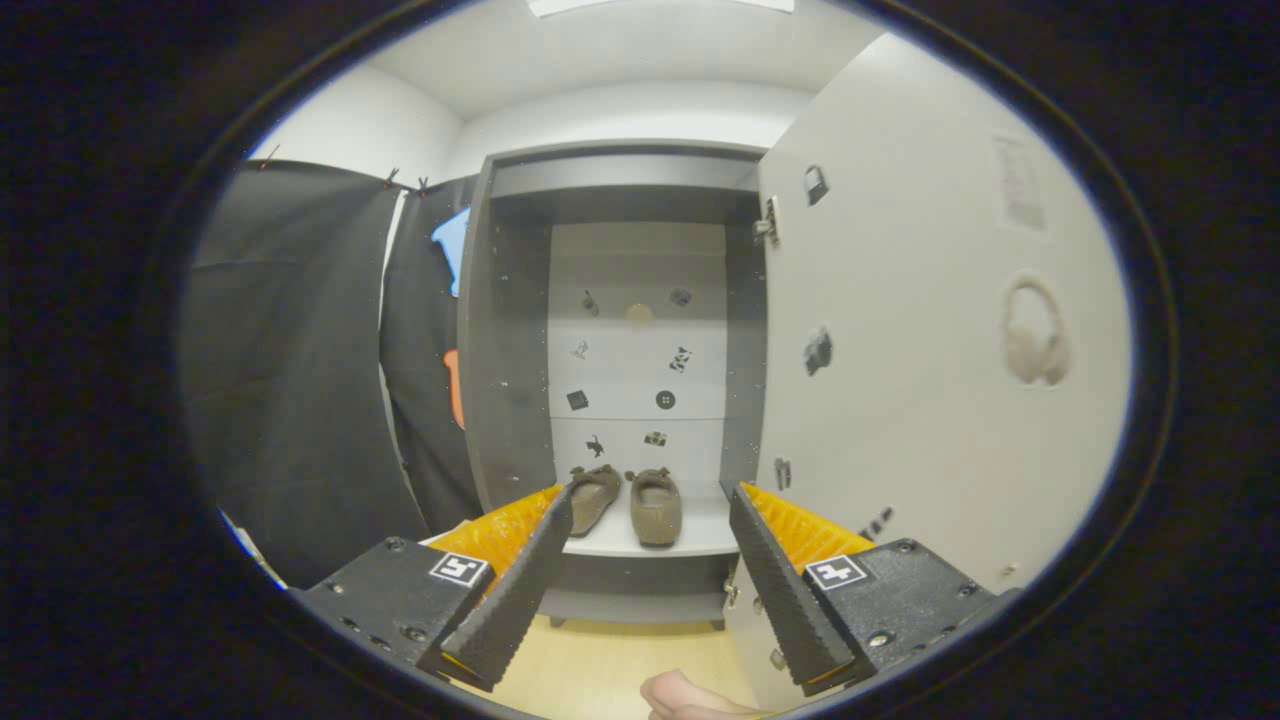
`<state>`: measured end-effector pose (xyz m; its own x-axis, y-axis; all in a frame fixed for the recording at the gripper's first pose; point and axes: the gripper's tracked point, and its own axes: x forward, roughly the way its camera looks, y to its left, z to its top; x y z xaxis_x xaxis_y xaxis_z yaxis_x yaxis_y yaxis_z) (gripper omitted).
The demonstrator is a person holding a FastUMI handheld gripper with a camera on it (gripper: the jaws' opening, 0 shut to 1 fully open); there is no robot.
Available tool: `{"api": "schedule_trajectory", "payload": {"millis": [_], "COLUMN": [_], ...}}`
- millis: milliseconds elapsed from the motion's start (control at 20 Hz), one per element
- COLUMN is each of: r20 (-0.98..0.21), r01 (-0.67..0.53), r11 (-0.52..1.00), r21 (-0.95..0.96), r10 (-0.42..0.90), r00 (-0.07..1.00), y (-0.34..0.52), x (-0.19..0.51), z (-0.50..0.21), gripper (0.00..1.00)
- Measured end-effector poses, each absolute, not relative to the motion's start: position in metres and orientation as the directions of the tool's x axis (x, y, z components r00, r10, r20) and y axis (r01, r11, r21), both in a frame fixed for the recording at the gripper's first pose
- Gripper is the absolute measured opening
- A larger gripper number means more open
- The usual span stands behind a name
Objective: Open the shoe cabinet door, grab the shoes and put them into the shoe cabinet, then close the shoe cabinet door.
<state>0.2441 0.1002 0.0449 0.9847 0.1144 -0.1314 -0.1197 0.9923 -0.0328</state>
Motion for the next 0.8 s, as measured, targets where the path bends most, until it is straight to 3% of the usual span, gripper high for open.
{"api": "schedule_trajectory", "payload": {"millis": [150,500,800], "r20": [-0.141,-0.034,0.014], "r01": [-0.122,-0.048,0.056], "r11": [0.992,0.997,0.992], "r21": [-0.029,-0.057,-0.109], "r10": [0.117,0.046,-0.054], "r00": [0.983,0.998,0.998], "y": [0.077,-0.020,-0.109], "x": [0.192,0.092,0.057], "z": [0.062,0.097,0.111], "gripper": [1.00,1.00,1.00]}}
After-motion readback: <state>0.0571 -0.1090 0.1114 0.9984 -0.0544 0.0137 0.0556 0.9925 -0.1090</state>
